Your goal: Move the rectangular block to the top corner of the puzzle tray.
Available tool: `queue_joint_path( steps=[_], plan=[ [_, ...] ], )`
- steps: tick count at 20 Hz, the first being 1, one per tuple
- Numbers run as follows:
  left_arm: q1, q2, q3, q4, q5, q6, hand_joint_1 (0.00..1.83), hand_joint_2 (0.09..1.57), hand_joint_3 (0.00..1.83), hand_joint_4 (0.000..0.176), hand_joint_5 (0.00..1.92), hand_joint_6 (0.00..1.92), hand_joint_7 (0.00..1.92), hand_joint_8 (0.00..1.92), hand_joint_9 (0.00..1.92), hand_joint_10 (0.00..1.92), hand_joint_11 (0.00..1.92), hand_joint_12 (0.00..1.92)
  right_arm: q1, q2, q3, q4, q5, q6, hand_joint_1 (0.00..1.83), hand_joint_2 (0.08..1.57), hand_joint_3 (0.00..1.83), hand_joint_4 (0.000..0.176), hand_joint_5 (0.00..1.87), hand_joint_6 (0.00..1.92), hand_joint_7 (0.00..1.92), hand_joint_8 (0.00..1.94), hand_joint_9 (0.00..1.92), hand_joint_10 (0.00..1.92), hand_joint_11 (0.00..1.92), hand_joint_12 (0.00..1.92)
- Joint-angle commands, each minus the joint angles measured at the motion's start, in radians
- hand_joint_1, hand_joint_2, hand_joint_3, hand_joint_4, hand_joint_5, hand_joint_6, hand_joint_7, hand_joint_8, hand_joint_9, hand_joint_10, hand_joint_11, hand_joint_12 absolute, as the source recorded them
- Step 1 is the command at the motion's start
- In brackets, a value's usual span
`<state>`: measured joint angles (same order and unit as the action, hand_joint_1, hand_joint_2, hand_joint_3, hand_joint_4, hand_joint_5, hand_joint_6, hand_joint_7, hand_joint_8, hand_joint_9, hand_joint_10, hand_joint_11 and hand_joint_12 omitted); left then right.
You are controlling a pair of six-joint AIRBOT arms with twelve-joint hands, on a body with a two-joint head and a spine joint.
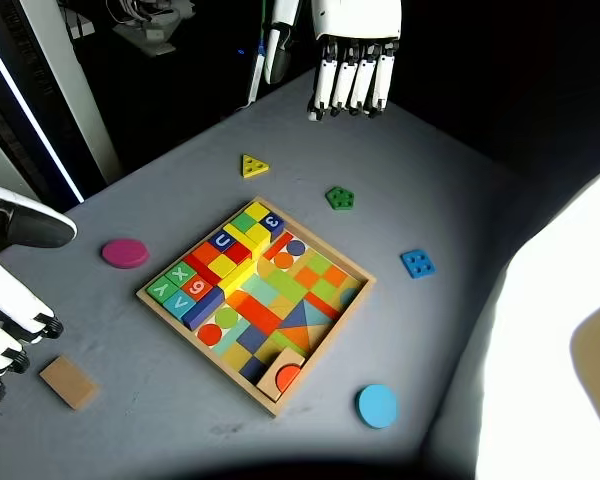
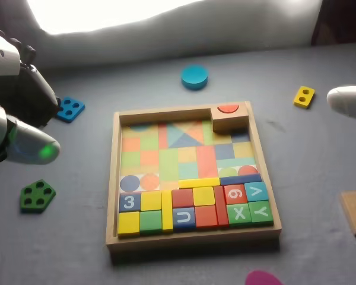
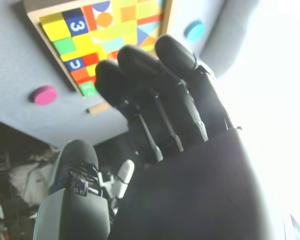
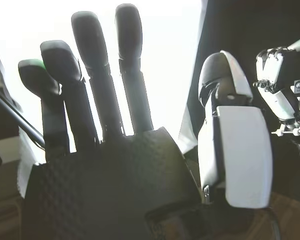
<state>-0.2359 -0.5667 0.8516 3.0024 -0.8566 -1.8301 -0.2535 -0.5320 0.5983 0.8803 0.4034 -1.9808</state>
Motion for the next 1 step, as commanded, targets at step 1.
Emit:
queue_joint_path(
  steps=[1],
  plan=[
    [-0.012, 0.003, 0.001, 0.01, 0.085, 0.0, 0.16, 1.26, 0.0, 0.0, 0.73, 1.25, 0.92, 1.42, 0.83, 1.65, 0.57, 1.82, 0.01, 0.006, 0.003, -0.059, 0.078, 0.031, 0.04, 1.16, 0.0, 0.0, 0.88, 1.34, 0.96, 1.4, 0.78, 1.79, 0.52, 1.92]
  ],
)
